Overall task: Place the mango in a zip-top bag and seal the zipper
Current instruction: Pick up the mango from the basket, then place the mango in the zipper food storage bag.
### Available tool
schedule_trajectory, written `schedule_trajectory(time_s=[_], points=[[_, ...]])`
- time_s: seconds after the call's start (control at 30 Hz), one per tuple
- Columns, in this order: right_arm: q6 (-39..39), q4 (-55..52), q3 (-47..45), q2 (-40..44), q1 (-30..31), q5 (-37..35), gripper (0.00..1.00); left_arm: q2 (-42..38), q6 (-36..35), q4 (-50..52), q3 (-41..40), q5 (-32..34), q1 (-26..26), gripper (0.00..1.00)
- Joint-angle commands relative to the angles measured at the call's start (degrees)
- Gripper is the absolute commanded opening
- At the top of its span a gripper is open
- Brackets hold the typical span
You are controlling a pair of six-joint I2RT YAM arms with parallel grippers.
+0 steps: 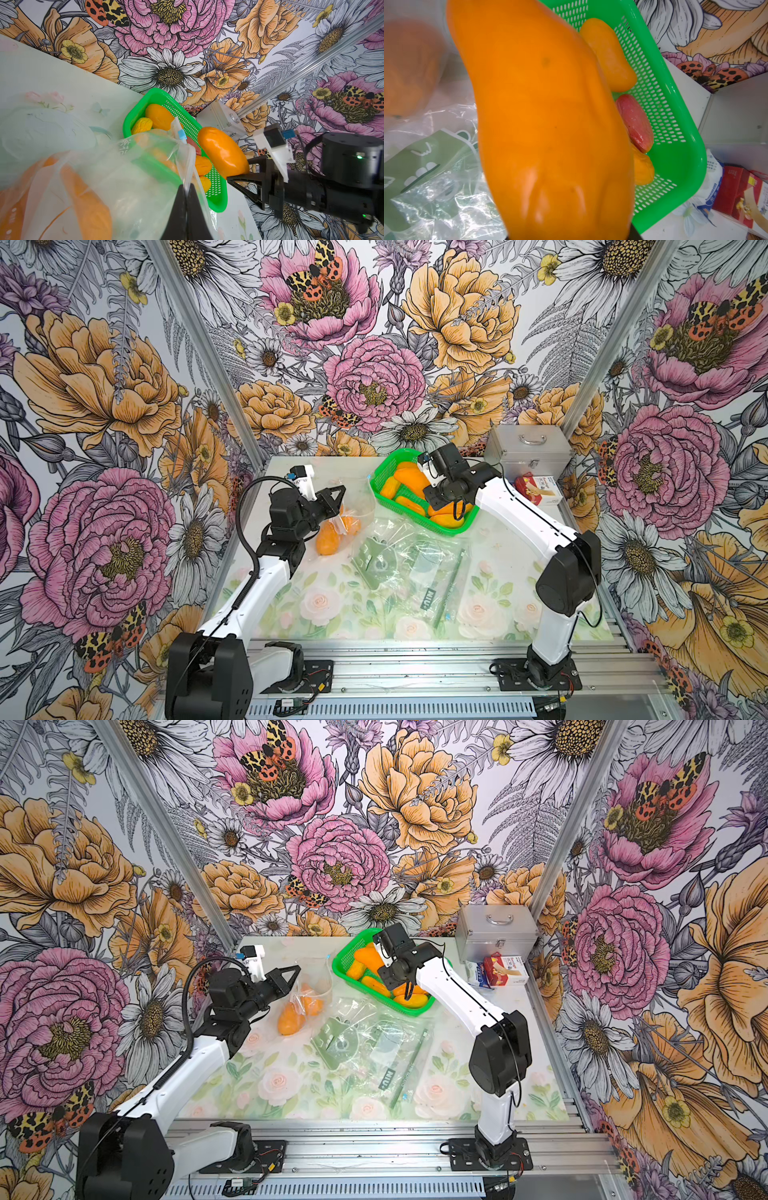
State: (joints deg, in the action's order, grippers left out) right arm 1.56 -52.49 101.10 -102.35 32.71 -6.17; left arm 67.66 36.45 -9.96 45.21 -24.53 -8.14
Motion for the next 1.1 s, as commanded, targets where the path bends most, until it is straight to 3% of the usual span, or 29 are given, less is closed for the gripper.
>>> schedule_trajectory(time_s=[0.0,0.23,0.6,1.07], points=[[6.40,0.08,-2.60,6.42,1.15,1.25,0.00,0.07,-3.49,1.99,2.58,-1.52,-1.65,0.00],[12.08,-3.91,-4.70,9.65,6.47,1.61,0.00,-0.94,-7.88,7.10,4.29,-0.47,-4.79,0.00],[18.19,-6.38,-5.57,6.87,15.15,2.99,0.00,-4.36,-13.06,15.04,4.38,3.20,-8.64,0.00],[21.53,-8.77,-4.31,0.31,16.34,6.03,0.00,-6.73,-16.22,20.07,2.78,8.53,-15.91,0.00]])
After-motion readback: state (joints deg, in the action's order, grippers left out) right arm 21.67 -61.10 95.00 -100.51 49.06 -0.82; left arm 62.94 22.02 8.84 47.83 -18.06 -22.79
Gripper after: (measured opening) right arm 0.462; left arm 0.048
